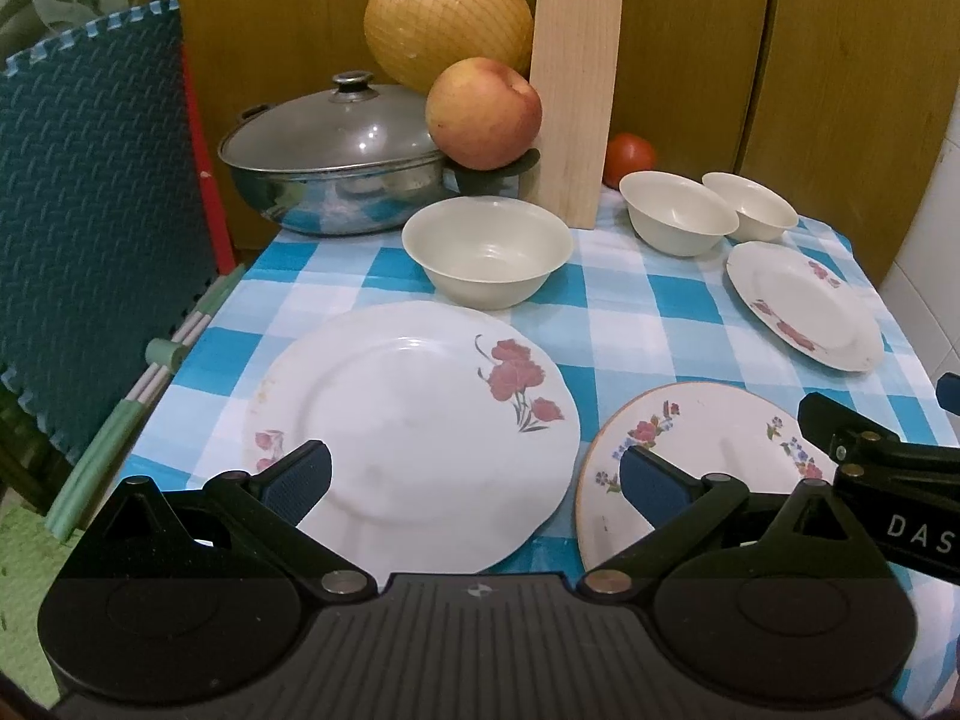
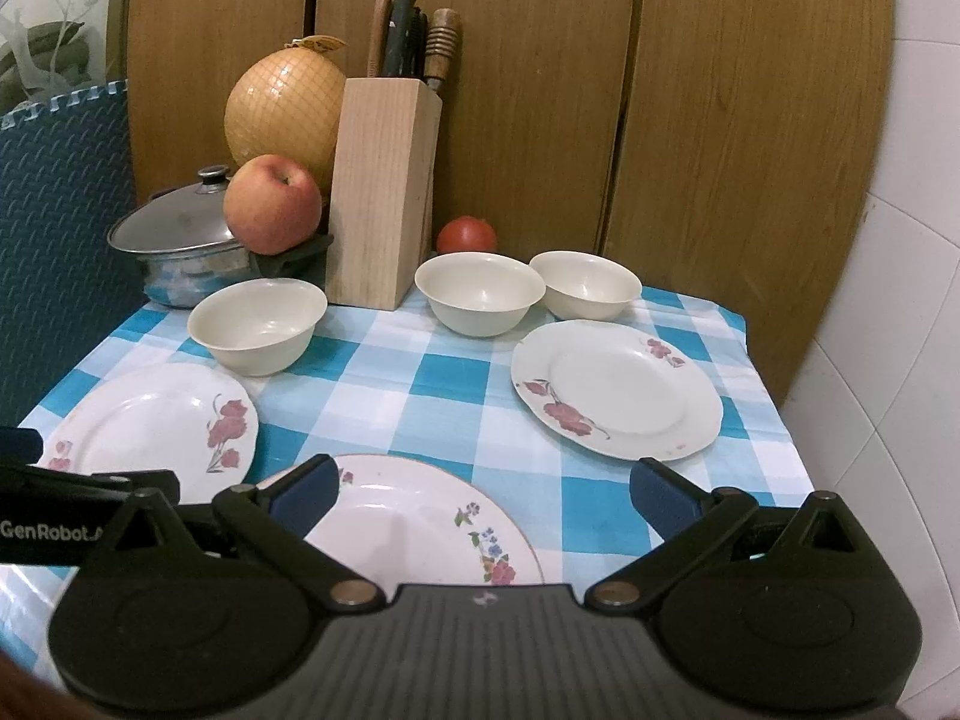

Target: Organize plates and bowls

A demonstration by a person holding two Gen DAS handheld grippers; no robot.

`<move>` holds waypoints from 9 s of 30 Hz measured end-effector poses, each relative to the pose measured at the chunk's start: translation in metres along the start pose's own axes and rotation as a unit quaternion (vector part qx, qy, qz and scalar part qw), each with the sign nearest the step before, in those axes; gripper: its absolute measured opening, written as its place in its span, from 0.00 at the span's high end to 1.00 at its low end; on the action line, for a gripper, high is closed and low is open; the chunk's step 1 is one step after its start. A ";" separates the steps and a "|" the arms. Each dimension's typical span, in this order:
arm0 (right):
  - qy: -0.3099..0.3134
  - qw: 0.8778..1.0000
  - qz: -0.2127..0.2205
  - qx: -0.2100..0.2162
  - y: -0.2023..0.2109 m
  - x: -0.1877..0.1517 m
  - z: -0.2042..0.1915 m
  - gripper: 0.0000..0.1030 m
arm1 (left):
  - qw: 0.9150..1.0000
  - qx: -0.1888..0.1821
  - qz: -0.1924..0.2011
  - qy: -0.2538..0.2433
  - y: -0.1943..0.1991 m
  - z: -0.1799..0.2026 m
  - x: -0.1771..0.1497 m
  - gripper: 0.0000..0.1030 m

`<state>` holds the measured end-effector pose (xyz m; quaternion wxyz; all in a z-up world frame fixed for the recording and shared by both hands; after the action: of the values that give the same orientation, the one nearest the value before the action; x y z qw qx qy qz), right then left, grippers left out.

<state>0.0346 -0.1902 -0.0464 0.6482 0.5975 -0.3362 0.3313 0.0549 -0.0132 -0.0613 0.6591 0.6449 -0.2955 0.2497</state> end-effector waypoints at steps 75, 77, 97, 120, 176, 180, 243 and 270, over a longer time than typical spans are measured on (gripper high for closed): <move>0.002 0.995 -0.097 -0.008 -0.027 -0.028 0.040 0.06 | 0.993 -0.089 -0.071 -0.040 -0.006 0.035 -0.032 0.00; -0.005 0.994 -0.107 0.003 -0.030 -0.030 0.041 0.06 | 0.992 -0.094 -0.077 -0.042 -0.008 0.037 -0.034 0.01; -0.069 0.972 -0.212 0.078 -0.061 -0.051 0.049 0.38 | 0.977 -0.159 -0.135 -0.039 -0.031 0.062 -0.037 0.20; -0.092 0.961 -0.227 0.128 -0.049 -0.054 0.055 0.62 | 0.969 -0.201 -0.136 -0.045 -0.027 0.076 -0.038 0.27; -0.024 0.957 -0.182 0.227 -0.118 0.038 -0.081 0.62 | 0.993 -0.009 -0.082 0.086 -0.054 -0.113 0.028 0.28; -0.023 0.954 -0.193 0.228 -0.125 0.034 -0.085 0.62 | 0.992 -0.014 -0.089 0.087 -0.059 -0.114 0.028 0.30; -0.126 0.914 -0.236 0.304 -0.103 0.023 -0.071 0.86 | 0.983 -0.097 -0.090 0.127 -0.049 -0.106 0.021 0.62; -0.172 0.926 -0.229 0.245 -0.064 -0.001 0.000 0.85 | 0.981 -0.153 -0.101 0.058 -0.038 -0.036 0.014 0.60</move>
<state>0.0876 -0.1948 -0.0825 0.4723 0.8461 -0.2051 0.1379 0.0937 0.0204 -0.0779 0.7879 0.5474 -0.2250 0.1703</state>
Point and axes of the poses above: each gripper's, at about its wrist camera, not at the fingertips, and y roughly against the way its jaws point, z to its right, x to its top, the point moved 8 cm from there along -y, roughly the way its jaws point, and after that the axes turned 2 degrees about z, right-handed, at the moved point
